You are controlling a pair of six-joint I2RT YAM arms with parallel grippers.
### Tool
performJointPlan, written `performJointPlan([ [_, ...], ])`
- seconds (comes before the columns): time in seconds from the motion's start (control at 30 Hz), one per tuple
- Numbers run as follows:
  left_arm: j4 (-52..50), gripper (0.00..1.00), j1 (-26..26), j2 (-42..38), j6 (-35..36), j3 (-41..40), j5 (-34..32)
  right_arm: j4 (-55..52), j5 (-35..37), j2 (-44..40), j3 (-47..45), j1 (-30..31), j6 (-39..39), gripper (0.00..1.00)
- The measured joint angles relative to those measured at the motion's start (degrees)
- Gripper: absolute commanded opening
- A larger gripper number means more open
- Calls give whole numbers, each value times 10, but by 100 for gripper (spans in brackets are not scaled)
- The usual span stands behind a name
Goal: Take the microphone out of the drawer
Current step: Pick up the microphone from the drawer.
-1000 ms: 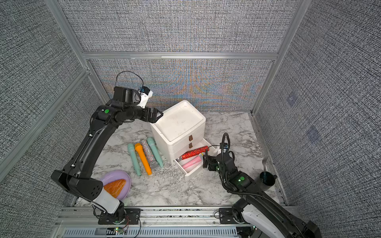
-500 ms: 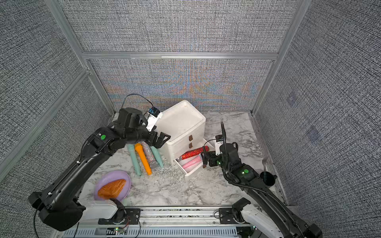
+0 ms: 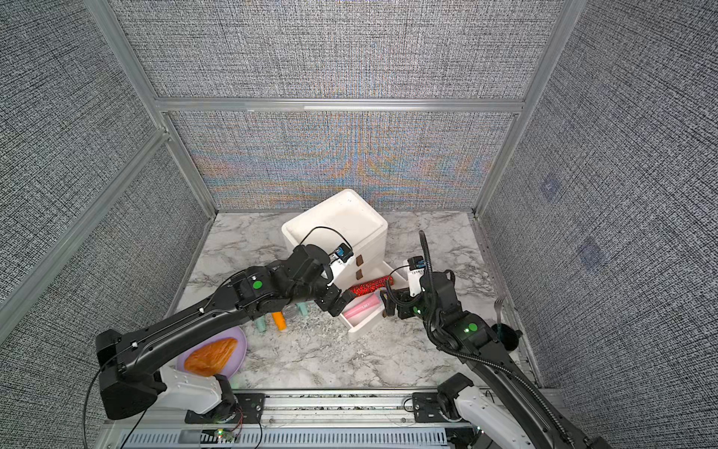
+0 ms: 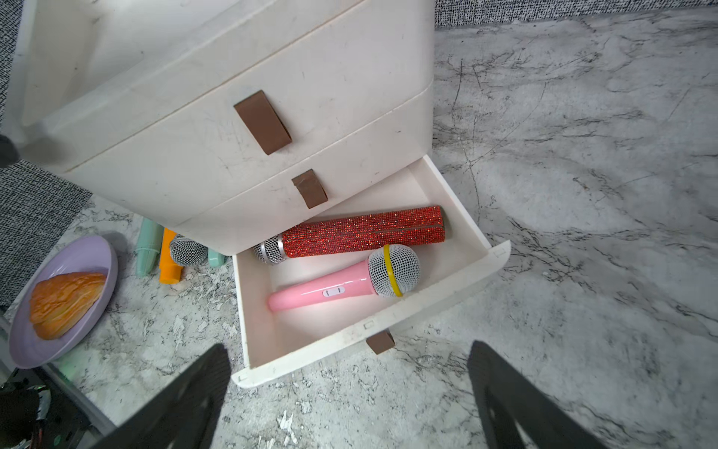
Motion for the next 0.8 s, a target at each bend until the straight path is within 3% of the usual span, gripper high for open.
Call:
performJointPlan([
  [0.47, 57, 59, -22, 143, -43, 14, -5, -63, 58, -11, 18, -21, 32, 98],
  [0.8, 53, 58, -22, 234, -54, 57, -18, -81, 73, -33, 23, -49, 40, 98],
])
